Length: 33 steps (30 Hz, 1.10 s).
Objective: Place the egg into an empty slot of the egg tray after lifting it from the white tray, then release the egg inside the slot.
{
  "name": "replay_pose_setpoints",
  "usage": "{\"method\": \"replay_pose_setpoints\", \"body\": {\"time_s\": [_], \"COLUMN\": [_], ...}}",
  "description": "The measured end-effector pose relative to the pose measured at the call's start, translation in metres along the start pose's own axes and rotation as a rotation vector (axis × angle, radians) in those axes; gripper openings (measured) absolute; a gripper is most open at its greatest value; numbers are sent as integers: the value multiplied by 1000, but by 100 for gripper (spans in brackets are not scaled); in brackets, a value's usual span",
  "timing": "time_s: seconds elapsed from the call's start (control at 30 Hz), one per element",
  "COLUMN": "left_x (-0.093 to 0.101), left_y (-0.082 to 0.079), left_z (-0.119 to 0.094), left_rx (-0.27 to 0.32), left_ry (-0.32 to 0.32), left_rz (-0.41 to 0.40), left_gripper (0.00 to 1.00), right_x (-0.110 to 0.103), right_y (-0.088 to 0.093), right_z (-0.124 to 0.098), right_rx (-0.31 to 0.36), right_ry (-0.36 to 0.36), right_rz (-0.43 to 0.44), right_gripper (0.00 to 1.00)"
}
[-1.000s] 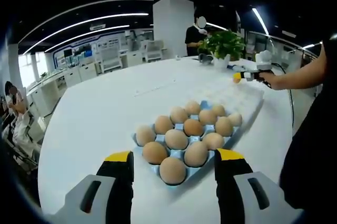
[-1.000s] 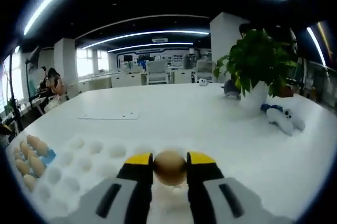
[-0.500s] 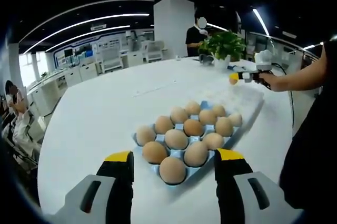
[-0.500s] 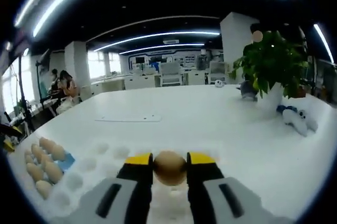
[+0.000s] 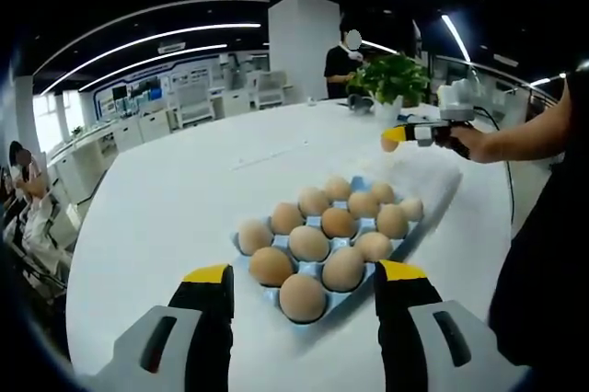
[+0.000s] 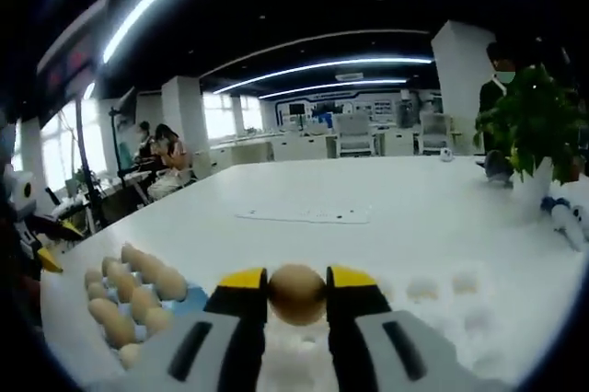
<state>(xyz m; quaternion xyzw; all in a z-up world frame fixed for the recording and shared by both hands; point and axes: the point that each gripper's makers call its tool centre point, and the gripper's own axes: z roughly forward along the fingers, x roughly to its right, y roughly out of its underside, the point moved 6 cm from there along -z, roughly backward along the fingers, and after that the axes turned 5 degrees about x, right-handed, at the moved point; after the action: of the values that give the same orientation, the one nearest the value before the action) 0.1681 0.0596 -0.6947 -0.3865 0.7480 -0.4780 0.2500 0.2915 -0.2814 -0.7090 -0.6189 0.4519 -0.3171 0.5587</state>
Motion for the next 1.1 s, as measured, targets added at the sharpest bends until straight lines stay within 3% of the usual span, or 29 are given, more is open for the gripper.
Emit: {"method": "replay_pose_setpoints", "body": {"time_s": [0.63, 1.1], "left_x": [0, -2], "left_y": [-1, 1], "left_z": [-1, -2], "left_rx": [1, -2], "left_ry": [-4, -10], "left_rz": [-1, -8], "left_gripper": [62, 62], "right_x": [-79, -84], "right_y": [15, 38], "right_z": [27, 45], "right_rx": [-58, -128], "right_ry": [-242, -261], "right_rz": [-22, -41], "right_gripper": [24, 24]}}
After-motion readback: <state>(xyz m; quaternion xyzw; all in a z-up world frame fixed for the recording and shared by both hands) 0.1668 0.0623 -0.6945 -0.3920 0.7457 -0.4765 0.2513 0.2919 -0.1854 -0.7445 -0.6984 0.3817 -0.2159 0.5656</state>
